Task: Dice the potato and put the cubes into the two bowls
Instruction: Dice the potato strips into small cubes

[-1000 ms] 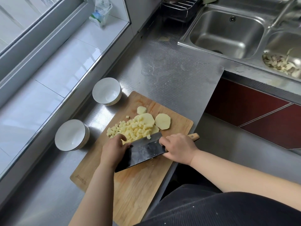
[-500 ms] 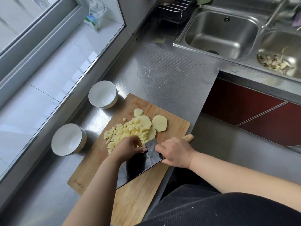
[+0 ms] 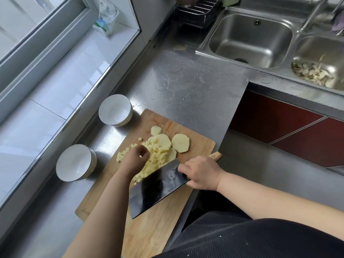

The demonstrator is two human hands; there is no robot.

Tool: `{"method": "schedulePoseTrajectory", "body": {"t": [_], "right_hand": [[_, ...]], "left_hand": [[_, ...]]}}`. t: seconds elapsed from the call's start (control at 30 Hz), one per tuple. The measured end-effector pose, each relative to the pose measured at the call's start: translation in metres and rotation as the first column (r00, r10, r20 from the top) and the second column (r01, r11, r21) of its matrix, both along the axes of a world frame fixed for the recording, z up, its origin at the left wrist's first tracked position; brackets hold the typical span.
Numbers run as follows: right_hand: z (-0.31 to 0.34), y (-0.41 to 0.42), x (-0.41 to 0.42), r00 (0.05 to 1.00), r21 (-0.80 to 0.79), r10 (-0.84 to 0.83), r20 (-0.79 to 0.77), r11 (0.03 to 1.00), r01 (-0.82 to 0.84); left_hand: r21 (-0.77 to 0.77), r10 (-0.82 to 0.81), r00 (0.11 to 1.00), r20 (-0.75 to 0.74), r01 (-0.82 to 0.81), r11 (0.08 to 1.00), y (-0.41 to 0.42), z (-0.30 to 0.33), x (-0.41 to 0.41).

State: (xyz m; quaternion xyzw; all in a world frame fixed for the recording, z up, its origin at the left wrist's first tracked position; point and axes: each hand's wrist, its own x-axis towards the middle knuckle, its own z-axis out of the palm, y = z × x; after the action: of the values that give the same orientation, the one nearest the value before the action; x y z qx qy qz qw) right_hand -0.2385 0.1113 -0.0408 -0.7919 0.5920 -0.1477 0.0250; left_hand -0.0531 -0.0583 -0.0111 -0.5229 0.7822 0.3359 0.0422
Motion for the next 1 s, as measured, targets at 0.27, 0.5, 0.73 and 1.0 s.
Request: {"method": "schedulePoseTrajectory", "body": {"t": [0.27, 0.5, 0.73, 1.0], "right_hand": [[0.007, 0.0, -0.037, 0.911, 0.14, -0.387, 0.141, 0.919, 0.368], [0.022, -0.016, -0.052, 0.673, 0.454, -0.732, 0.105, 0.637, 0.623], [0.027, -0.028, -0.066, 0.47, 0.624, -0.869, 0.157, 0.456, 0.635], [0.033, -0.035, -0.079, 0.442, 0.717, -0.883, 0.159, 0.411, 0.563]], "left_hand": [[-0.136, 0.589, 0.754, -0.293, -0.642, 0.754, -0.013, 0.005, 0.021], [-0.225, 0.19, 0.978, -0.081, -0.204, 0.953, 0.004, -0.024, -0.019], [-0.092, -0.223, 0.94, 0.259, 0.254, 0.963, -0.011, -0.034, -0.079], [0.034, -0.319, 0.824, 0.467, 0.344, 0.938, -0.02, -0.033, -0.096]]}}
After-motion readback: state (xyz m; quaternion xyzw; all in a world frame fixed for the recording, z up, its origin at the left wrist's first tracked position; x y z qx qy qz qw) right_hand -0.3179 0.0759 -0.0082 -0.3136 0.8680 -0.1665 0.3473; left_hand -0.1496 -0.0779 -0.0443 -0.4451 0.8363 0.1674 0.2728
